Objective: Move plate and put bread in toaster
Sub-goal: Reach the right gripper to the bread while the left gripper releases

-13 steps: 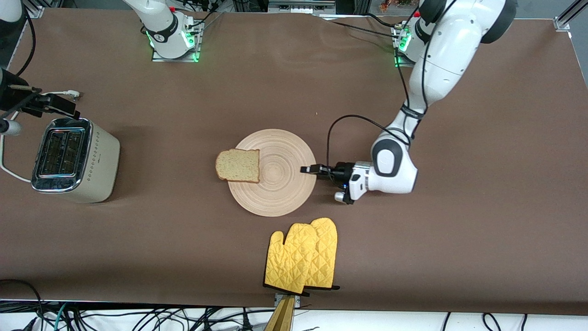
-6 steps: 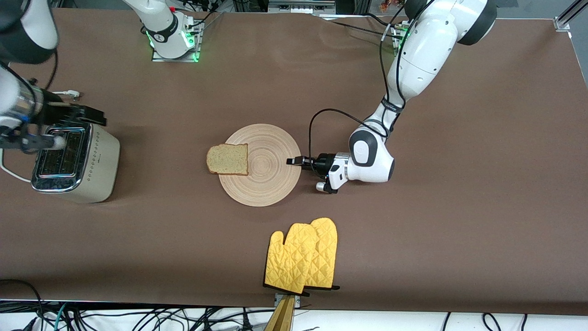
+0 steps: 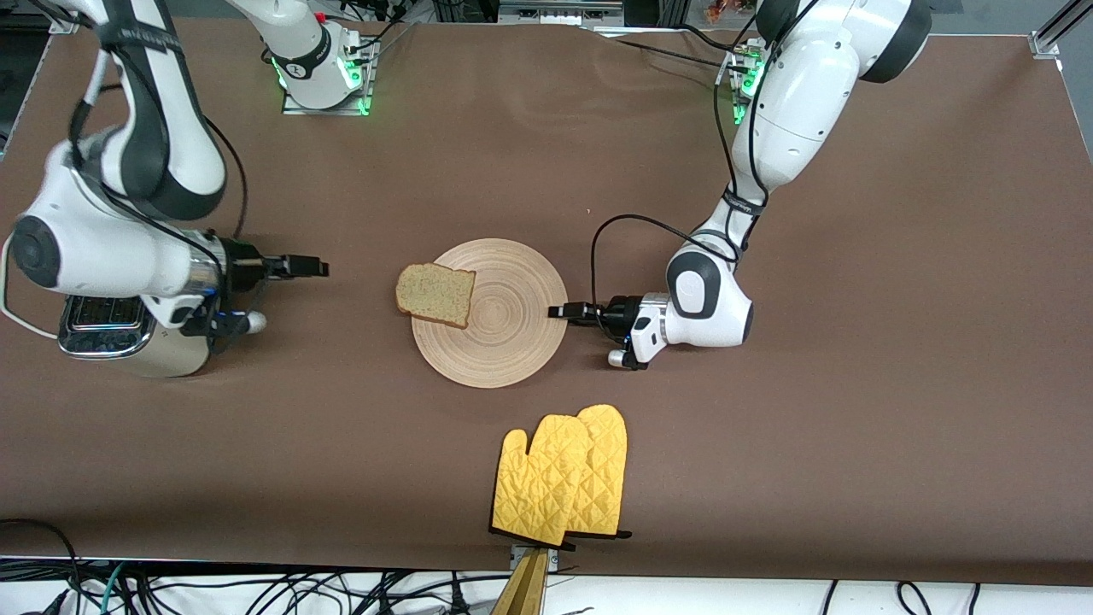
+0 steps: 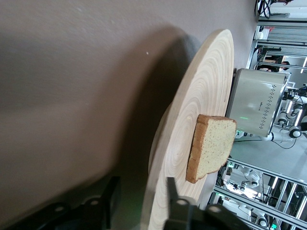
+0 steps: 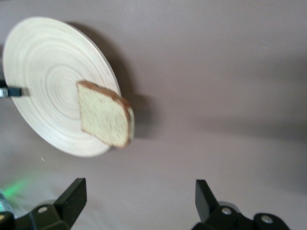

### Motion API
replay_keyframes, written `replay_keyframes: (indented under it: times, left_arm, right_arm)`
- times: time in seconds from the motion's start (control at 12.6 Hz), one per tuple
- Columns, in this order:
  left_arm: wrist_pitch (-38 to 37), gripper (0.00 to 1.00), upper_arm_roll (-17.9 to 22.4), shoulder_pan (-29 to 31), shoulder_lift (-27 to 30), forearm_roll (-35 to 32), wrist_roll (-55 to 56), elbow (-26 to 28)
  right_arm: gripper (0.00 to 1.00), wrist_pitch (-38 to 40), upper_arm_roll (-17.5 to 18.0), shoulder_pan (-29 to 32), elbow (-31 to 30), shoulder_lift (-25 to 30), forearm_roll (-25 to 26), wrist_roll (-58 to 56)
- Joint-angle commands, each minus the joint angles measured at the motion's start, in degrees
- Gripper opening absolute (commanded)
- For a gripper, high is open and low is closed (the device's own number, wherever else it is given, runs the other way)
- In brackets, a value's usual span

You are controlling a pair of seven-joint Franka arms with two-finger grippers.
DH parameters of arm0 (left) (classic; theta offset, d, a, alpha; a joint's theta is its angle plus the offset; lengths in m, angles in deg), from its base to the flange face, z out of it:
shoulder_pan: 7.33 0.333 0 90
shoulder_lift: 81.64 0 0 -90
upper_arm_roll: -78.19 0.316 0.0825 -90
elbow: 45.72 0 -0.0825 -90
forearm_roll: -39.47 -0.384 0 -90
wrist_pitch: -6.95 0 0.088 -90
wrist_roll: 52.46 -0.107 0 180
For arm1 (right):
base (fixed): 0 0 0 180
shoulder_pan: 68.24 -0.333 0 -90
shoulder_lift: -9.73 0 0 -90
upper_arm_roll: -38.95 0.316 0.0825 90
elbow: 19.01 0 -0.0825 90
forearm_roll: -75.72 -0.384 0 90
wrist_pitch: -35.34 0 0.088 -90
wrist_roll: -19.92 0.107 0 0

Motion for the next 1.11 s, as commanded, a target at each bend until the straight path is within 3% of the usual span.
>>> replay_keyframes:
  times: [0.0,0.16,0.24,0.48,0.56,0.64,0.87,0.95,1.03]
  left_arm:
    - [-0.9,1.0,0.3,1.9,2.8,1.2,-2.4,3.3]
    - [-5.0,1.0,2.0,5.0,7.2,0.3,-2.0,7.2]
    - [-6.7,1.0,3.3,6.7,10.1,-3.3,-1.6,9.5]
    - [-7.6,1.0,3.6,14.0,22.0,-23.1,2.3,14.5]
    - [-9.4,1.0,3.6,15.6,26.0,-31.5,4.1,15.2]
    - [-11.5,1.0,3.6,17.7,29.5,-38.2,6.7,15.5]
    - [-13.3,1.0,3.6,19.7,37.9,-55.4,6.9,16.0]
    - [-12.7,1.0,3.6,19.7,40.0,-62.5,6.7,16.0]
    - [-10.9,1.0,3.6,19.8,41.7,-67.6,6.7,16.3]
  right_arm:
    - [1.0,-9.4,4.1,0.3,-5.5,-0.4,-2.7,-0.9]
    - [1.0,-16.2,5.9,0.4,-9.0,-2.3,-8.2,-1.7]
    - [1.0,-18.7,6.4,0.3,-10.5,-3.2,-11.6,-4.6]
    - [1.0,-20.4,6.3,0.4,-13.6,-6.1,-24.1,-14.5]
    - [0.98,-20.4,6.3,0.4,-13.7,-6.2,-24.7,-14.6]
    - [0.88,-20.5,6.3,0.5,-13.7,-6.9,-24.7,-15.0]
    - [0.81,-20.5,6.3,1.0,-13.6,-9.6,-25.6,-21.8]
    - [0.61,-20.4,6.3,1.1,-13.6,-9.5,-25.9,-21.1]
    - [0.3,-19.9,6.3,1.1,-13.5,-9.5,-25.9,-21.1]
